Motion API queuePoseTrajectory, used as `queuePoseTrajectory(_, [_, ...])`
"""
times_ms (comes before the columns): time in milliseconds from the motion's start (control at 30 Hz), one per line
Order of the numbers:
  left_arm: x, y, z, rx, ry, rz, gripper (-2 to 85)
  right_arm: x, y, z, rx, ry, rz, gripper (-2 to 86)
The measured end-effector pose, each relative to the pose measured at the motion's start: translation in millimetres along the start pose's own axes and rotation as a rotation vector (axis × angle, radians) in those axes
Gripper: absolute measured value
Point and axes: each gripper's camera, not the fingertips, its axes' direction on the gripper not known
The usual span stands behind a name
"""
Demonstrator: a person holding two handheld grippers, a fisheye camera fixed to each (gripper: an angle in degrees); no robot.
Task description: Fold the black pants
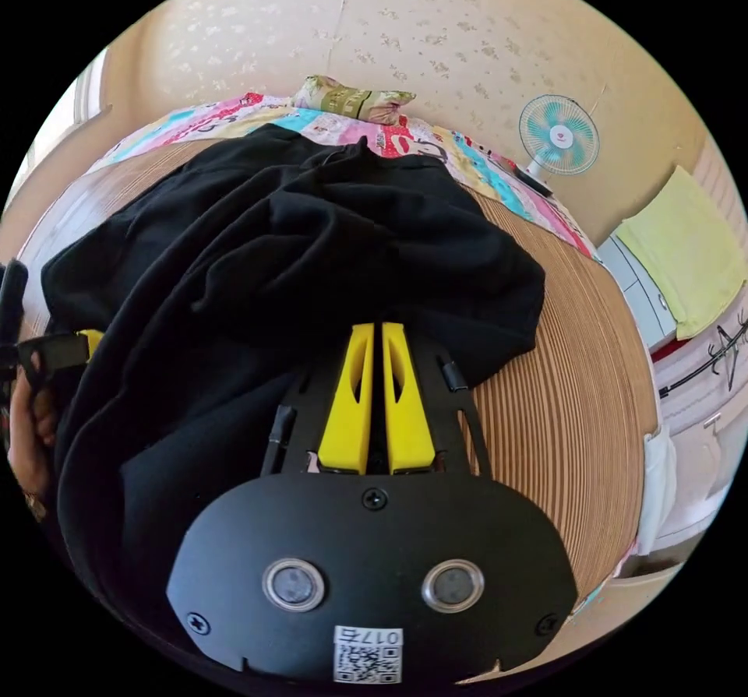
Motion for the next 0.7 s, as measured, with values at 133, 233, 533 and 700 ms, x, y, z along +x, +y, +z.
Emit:
queuePoseTrajectory(133, [-8,-1,0,0.001,0.007,-0.002,-1.0,7,30,-18,-0.022,-0.017,0.021,1.9])
queuePoseTrajectory(233, [-15,-2,2,0.003,0.011,-0.001,-1.0,37,56,-31,-0.044,-0.158,0.114,1.9])
queuePoseTrajectory(533, [-44,-2,13,0.014,0.022,0.001,-1.0,57,142,-92,-0.112,-0.099,0.178,2.2])
queuePoseTrajectory(700, [-63,-2,25,0.016,0.024,0.002,-1.0,78,209,-171,0.202,-0.362,0.299,2.3])
